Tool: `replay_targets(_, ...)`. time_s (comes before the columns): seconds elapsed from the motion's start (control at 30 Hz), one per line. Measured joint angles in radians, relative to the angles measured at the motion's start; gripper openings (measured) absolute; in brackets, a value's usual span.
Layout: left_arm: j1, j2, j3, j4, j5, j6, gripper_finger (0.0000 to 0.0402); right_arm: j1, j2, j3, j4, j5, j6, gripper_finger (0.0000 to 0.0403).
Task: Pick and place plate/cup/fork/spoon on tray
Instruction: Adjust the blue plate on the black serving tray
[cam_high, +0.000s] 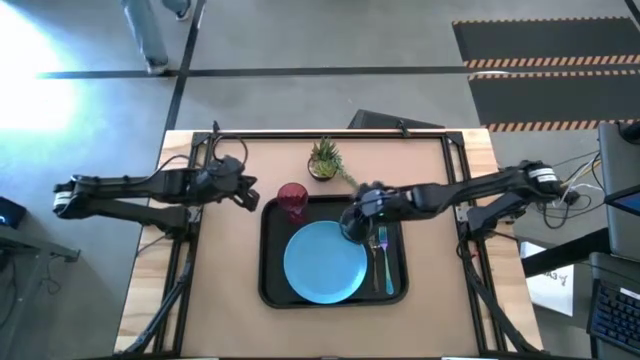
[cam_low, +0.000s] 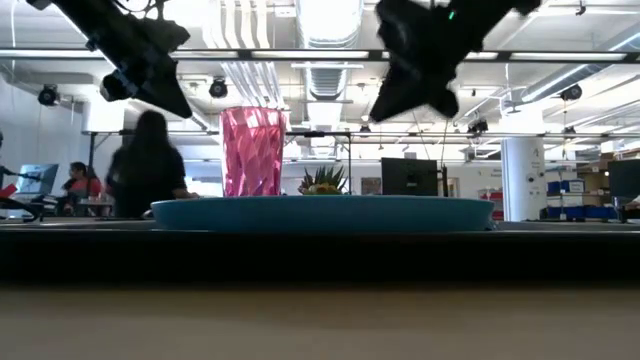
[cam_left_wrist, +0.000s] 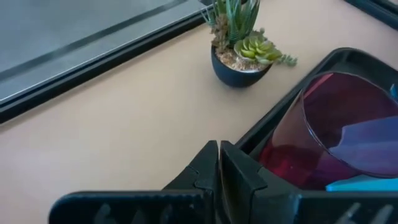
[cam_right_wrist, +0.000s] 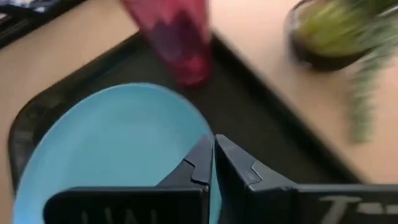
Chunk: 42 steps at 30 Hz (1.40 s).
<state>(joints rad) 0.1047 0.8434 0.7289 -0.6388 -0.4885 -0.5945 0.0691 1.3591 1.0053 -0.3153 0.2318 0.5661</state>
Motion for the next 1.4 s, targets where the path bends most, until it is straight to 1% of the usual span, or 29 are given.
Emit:
replay_targets(0.07,0.000,-0.014,-0.001,-0.001,0.000,0.000,0.0000,-0.003,0.050,-0.014,0.043,-0.039,0.018,0.0009)
replay_targets(0.13,0.000,-0.020,-0.002,-0.002,0.000,0.006,0.0000,-0.004,0.096,-0.015,0.044,-0.068,0.038,0.0009)
replay_targets(0.23,0.000,-0.021,-0.003,-0.002,0.000,0.009,0.0000,-0.004,0.157,-0.001,0.045,-0.150,0.067,0.0009)
replay_targets(0.3,0.000,-0.015,-0.006,-0.002,0.000,0.009,0.0000,-0.003,0.197,0.014,0.044,-0.185,0.071,0.0009)
replay_targets(0.6,0.000,0.021,-0.017,-0.003,0.001,0.006,0.0000,0.002,0.311,0.085,0.036,-0.260,0.057,0.0009)
replay_targets(0.73,0.000,0.024,-0.017,-0.002,0.000,0.006,0.0000,0.000,0.321,0.087,0.002,-0.262,0.045,0.0009)
replay_targets(0.9,0.000,0.017,-0.016,0.000,0.000,0.005,0.0000,-0.009,0.313,0.083,-0.114,-0.246,0.035,0.0009)
replay_targets(1.0,0.000,0.016,-0.016,0.000,0.001,0.003,0.0000,-0.019,0.300,0.083,-0.154,-0.231,0.019,0.0009)
replay_targets(1.4,0.000,0.016,-0.015,0.001,0.001,0.000,0.0000,-0.073,0.282,0.082,-0.162,-0.220,-0.052,0.0008)
